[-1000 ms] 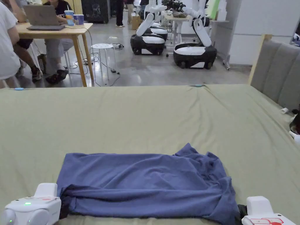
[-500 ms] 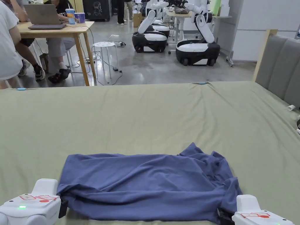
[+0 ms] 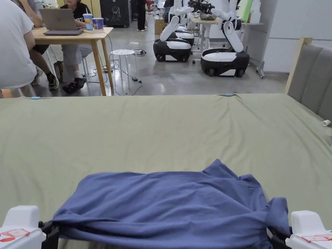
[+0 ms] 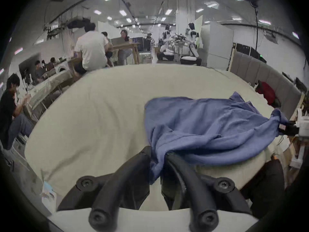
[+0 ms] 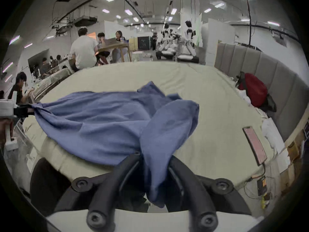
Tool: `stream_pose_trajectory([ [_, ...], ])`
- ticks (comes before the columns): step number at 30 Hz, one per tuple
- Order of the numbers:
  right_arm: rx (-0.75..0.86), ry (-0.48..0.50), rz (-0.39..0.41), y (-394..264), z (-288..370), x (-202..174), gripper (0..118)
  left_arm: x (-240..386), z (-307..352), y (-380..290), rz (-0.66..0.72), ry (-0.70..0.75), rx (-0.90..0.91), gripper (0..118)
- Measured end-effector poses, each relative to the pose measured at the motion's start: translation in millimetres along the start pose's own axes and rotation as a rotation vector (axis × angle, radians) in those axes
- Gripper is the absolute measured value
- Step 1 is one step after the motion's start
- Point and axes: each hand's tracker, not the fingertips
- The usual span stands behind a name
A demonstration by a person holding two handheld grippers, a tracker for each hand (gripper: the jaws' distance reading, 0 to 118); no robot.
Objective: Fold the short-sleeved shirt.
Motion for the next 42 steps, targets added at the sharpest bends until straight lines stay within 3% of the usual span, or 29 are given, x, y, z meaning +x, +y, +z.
stream_pose_trajectory([
  [5, -0.083, -0.003, -0.021, -35, -37, 0, 13, -6, -31, -46, 0.078, -0.004, -0.125, 8],
  [8, -0.025, -0.011, -0.04, -46, -36, 0, 16, -2, -24, -52, 0.088, 0.006, -0.089, 8],
  [9, 0.001, -0.009, -0.048, -45, -31, 0, 30, -4, -19, -49, 0.11, 0.005, -0.061, 14],
  [10, 0.028, -0.006, -0.056, -43, -24, 1, 53, -4, -13, -47, 0.102, 0.02, -0.05, 27],
  [12, 0.072, 0.019, -0.061, -35, -9, 3, 104, -1, 1, -40, 0.01, 0.137, -0.034, 76],
  [13, 0.101, 0.027, -0.06, -29, 2, 2, 112, 1, 11, -36, -0.031, 0.174, 0.01, 86],
  [14, 0.126, 0.026, -0.052, -22, 11, 0, 112, 3, 20, -31, -0.04, 0.182, 0.048, 89],
  [17, 0.228, -0.007, -0.005, 2, 28, -15, 113, 11, 37, -7, -0.022, 0.13, 0.132, 88],
  [20, 0.299, -0.004, -0.008, 28, 31, -40, 115, 34, 34, 14, -0.025, 0.091, 0.175, 88],
  [22, 0.323, 0.001, 0.002, 45, 21, -60, 112, 56, 23, 25, -0.079, 0.07, 0.228, 82],
  [23, 0.331, 0.0, 0.012, 50, 17, -70, 103, 65, 17, 29, -0.086, 0.049, 0.25, 71],
  [24, 0.346, 0.0, 0.031, 55, 13, -81, 73, 68, 5, 30, -0.09, 0.024, 0.279, 44],
  [26, 0.364, 0.006, 0.07, 60, 3, -98, 8, 82, -5, 34, -0.112, 0.047, 0.313, 1],
  [27, 0.355, -0.016, 0.105, 61, -1, -107, 1, 87, -9, 35, -0.128, 0.061, 0.32, 0],
  [29, 0.37, -0.044, 0.123, 57, -2, -117, 1, 90, -12, 34, -0.129, 0.067, 0.321, 0],
  [31, 0.349, 0.034, 0.096, 56, -3, -116, 0, 83, -17, 34, -0.11, 0.042, 0.292, 0],
  [42, 0.284, 0.003, 0.084, 55, -37, -94, 0, 23, -104, 60, -0.076, 0.115, 0.121, 0],
])
